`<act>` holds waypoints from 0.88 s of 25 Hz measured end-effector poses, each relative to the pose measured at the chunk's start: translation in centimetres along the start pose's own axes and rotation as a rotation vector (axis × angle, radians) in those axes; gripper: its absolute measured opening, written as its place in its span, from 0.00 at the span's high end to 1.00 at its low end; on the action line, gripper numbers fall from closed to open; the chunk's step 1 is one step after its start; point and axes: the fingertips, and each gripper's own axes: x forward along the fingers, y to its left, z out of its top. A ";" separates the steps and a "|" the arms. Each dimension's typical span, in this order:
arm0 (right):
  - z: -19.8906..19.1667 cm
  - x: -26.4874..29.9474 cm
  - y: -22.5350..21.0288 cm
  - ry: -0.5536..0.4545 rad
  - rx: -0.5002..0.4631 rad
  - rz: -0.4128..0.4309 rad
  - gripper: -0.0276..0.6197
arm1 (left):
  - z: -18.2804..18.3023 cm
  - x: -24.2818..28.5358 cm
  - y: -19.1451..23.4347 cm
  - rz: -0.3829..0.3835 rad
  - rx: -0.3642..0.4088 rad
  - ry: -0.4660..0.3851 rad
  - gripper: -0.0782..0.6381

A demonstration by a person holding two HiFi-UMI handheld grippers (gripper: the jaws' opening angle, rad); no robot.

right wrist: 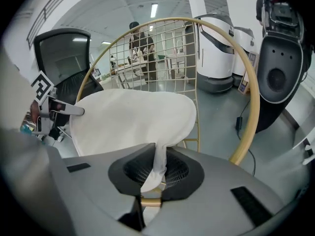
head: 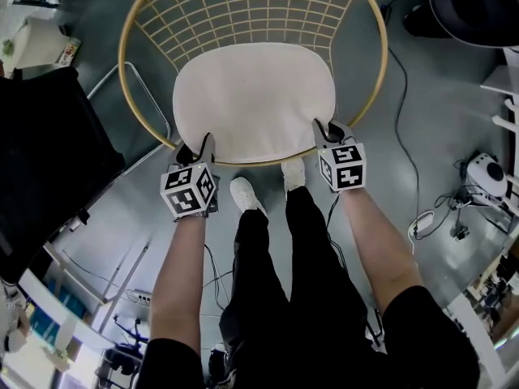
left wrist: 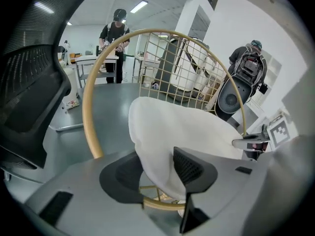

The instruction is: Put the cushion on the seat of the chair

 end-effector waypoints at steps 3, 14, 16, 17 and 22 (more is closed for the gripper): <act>-0.2 0.4 -0.2 0.002 0.013 -0.029 0.89 | -0.5 -0.2 0.8 0.046 0.040 0.022 0.50; -0.2 0.6 -0.1 0.021 0.003 -0.068 0.80 | -0.5 -2.3 0.4 0.042 0.085 -0.046 0.50; -0.3 0.6 -0.1 0.033 0.002 -0.082 0.78 | 0.0 -2.8 -0.4 0.023 0.101 -0.062 0.50; -0.3 0.5 -0.2 0.040 0.004 -0.087 0.77 | 0.1 -3.0 -0.8 0.012 0.108 -0.067 0.50; -0.1 0.3 -0.1 0.055 0.004 -0.110 0.74 | 0.5 -4.3 -2.1 -0.034 0.115 -0.090 0.53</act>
